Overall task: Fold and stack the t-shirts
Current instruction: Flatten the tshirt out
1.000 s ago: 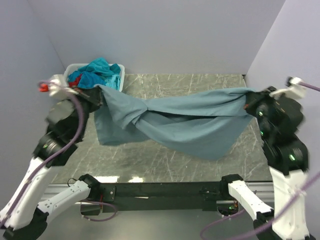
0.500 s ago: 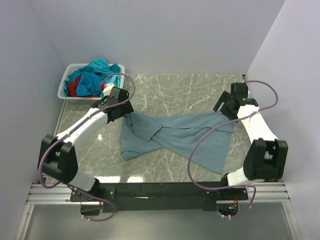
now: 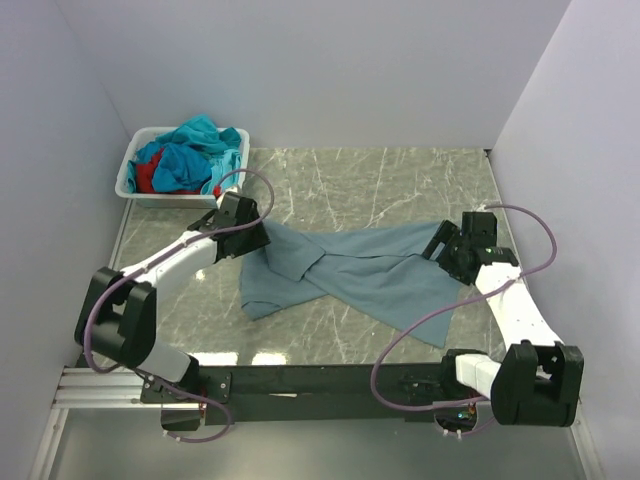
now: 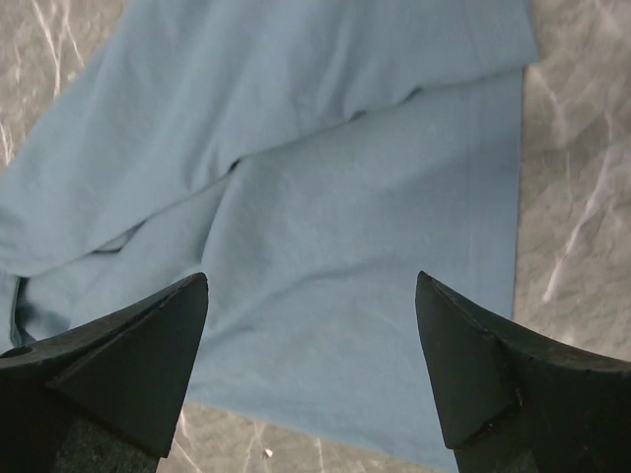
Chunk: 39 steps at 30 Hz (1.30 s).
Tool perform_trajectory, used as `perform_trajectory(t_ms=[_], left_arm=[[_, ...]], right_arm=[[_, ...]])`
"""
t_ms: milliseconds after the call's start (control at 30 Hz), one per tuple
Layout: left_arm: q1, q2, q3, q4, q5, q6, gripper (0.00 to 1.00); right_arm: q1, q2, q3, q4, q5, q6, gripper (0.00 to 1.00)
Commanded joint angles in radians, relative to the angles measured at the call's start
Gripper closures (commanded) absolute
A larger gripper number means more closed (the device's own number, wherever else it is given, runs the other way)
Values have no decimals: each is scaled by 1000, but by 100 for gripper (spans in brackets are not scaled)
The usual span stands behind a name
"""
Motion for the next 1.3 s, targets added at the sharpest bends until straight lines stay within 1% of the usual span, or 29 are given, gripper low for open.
perform_trajectory(t_ms=[0,33,133,267,433,600,700,767,800,833,933,1000,1033,1133,1167,1200,1267], left_arm=[[36,22,-6,113,75,5,42],[53,43,-6,119,84,3,52],[72,86,5,134,102,18,60],[76,132,26,154,125,34,64],[78,173,45,161,127,49,63],[79,206,63,176,158,57,66],[79,212,68,179,158,55,72],[79,214,77,165,158,55,90],[79,212,81,161,173,60,97],[79,201,82,156,178,60,99],[79,152,77,124,175,63,99],[79,120,72,61,168,49,99],[79,79,62,43,109,43,99],[79,-1,34,-31,46,8,99],[79,-16,23,-52,34,-1,99],[79,-27,23,-112,17,-24,99],[81,-55,22,-157,-38,-38,99]], right_arm=[[-2,-65,-12,19,-27,11,8],[-2,-67,-13,16,-25,8,8],[-2,-64,-16,1,-16,5,9],[-2,-48,-10,-1,-11,7,9],[-2,-38,-7,-1,-5,10,9],[-2,-36,-7,-7,5,7,9],[-2,-35,-15,-5,7,8,9],[-4,-33,-26,-4,8,10,9],[-2,-31,-27,-4,10,10,9],[-4,-31,-30,-2,11,10,9],[-2,-34,-35,-18,19,11,9],[-2,-42,-36,-42,24,10,10],[-2,-48,-36,-60,27,10,10],[-2,-70,-41,-91,27,14,10],[-2,-80,-41,-117,25,20,10],[-2,-88,-41,-134,28,28,10],[-2,-100,-43,-172,24,33,10]])
